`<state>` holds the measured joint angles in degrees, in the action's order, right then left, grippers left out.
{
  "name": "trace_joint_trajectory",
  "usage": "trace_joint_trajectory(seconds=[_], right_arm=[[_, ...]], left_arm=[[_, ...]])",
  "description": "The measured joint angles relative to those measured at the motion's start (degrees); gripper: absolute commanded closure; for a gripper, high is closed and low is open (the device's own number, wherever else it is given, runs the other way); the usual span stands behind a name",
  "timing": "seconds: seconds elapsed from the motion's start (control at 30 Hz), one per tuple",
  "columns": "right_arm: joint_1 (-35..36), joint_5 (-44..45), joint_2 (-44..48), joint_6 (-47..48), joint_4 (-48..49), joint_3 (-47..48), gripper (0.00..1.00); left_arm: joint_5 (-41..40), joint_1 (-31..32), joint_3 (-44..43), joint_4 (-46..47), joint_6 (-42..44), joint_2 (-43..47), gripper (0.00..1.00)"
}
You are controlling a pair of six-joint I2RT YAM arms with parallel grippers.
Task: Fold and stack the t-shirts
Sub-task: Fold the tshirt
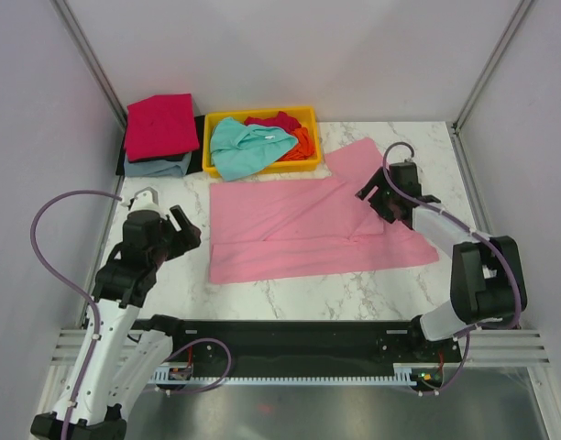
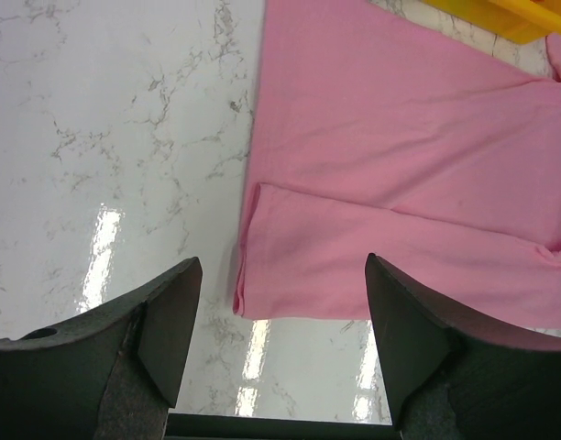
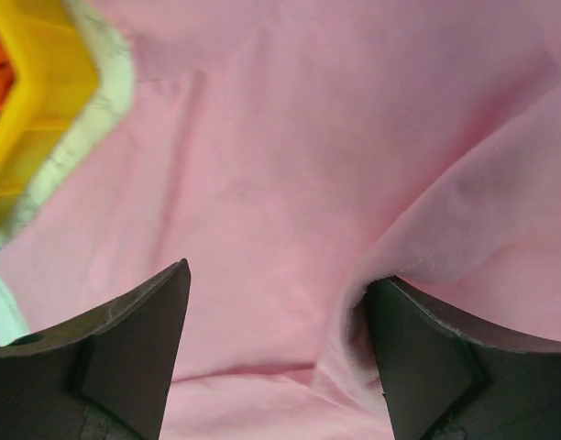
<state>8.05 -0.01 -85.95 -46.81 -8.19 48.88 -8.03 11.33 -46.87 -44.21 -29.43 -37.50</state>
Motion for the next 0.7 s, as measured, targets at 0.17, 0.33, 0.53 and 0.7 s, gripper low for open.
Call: trace_joint_trajectory(seconds=[0.17, 0.33, 0.53, 0.7], right_arm=[[3.85, -0.09, -7.30, -2.21, 0.17, 10.47, 0.16], [4.92, -2.12, -23.28, -2.29, -1.66, 30.03, 0.14], [4.92, 1.66, -30.91, 1.44, -13.07, 45.79, 0.10], [4.00, 8.46, -24.57, 5.99, -17.64, 41.79, 0.12]], left_arm=[[-0.79, 0.00, 0.00, 0.00, 0.00, 0.94, 0.20], [-0.87, 0.00, 0.00, 0.02, 0.00, 1.11, 0.20], [-0.87, 0.00, 0.00, 0.02, 0.00, 1.18, 0.20], [-0.81, 0.00, 0.00, 0.02, 0.00, 1.03, 0.21]])
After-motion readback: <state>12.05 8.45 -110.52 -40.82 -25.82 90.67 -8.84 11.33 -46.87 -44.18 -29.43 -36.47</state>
